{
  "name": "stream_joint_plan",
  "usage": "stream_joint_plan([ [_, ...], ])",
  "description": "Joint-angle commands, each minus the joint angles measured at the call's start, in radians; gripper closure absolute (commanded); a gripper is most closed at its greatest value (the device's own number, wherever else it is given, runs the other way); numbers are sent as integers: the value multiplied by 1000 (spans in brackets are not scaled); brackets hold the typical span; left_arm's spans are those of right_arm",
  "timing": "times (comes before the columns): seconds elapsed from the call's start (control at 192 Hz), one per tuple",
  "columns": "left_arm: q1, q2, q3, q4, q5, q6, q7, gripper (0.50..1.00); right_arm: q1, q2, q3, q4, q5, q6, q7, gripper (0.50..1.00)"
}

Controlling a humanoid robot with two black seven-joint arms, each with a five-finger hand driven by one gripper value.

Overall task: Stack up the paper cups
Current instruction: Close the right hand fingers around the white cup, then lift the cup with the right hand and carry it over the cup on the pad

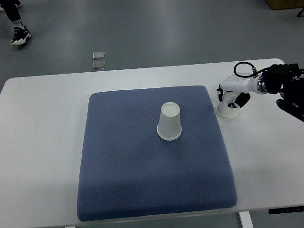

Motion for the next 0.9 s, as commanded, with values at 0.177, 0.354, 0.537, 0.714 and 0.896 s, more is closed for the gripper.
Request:
stream_joint_plan([
  [0.177,0,0,0,0,0,0,0,500,57,0,5,7,3,7,14,1000],
  [0.354,0,0,0,0,0,0,0,500,154,-15,4,77,9,36,51,1000],
  [0.537,0,0,0,0,0,0,0,500,312,-30,11,218,26,144,65,1000],
  [0.714,0,0,0,0,0,0,0,500,427,-30,17,350,40,269,71,1000],
  [0.896,0,0,0,0,0,0,0,500,504,-21,25,451,109,386,82,1000],
])
